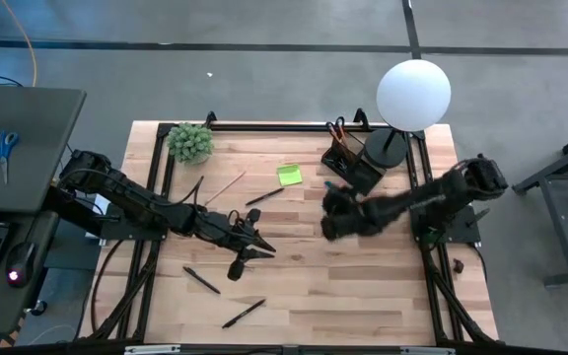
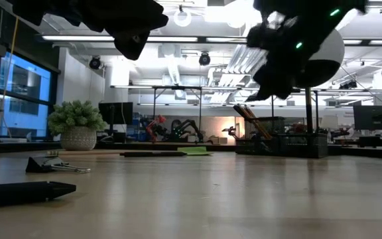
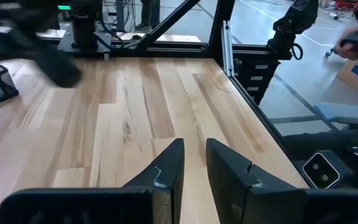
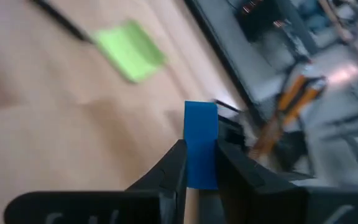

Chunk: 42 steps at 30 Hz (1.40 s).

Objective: Pick and place office supplies into organizer
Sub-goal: Put the blue eraser into the black desk organizer, then put the black pen into the black desk organizer

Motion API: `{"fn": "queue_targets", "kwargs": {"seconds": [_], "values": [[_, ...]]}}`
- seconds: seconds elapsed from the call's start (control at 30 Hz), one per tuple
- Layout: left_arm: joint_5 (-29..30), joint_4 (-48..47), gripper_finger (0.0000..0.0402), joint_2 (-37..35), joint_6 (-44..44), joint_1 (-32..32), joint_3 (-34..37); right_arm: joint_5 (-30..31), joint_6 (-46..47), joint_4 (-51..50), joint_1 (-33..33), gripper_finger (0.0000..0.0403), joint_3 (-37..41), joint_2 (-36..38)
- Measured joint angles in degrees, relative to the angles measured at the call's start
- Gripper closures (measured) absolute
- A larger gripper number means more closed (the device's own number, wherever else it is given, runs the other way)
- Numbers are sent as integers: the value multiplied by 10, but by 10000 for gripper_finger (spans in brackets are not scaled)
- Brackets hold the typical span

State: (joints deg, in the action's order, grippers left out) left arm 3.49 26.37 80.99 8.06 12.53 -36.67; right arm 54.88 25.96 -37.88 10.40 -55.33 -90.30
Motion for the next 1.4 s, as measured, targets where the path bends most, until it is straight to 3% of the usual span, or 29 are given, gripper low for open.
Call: {"fn": "queue_targets", "kwargs": {"seconds": [0.17, 0.43, 0.8, 1.4], "values": [[2, -13, 344, 0, 1, 11, 0, -38, -71, -2, -125, 344, 0, 0], [2, -18, 344, 0, -7, 19, 0, -183, -147, 27, -247, 343, 0, 0], [2, -21, 344, 0, -1, 19, 0, -244, -159, 42, -285, 314, -1, 0], [2, -26, 344, 0, 0, 19, 0, -256, -141, 56, -284, 274, -1, 0]]}}
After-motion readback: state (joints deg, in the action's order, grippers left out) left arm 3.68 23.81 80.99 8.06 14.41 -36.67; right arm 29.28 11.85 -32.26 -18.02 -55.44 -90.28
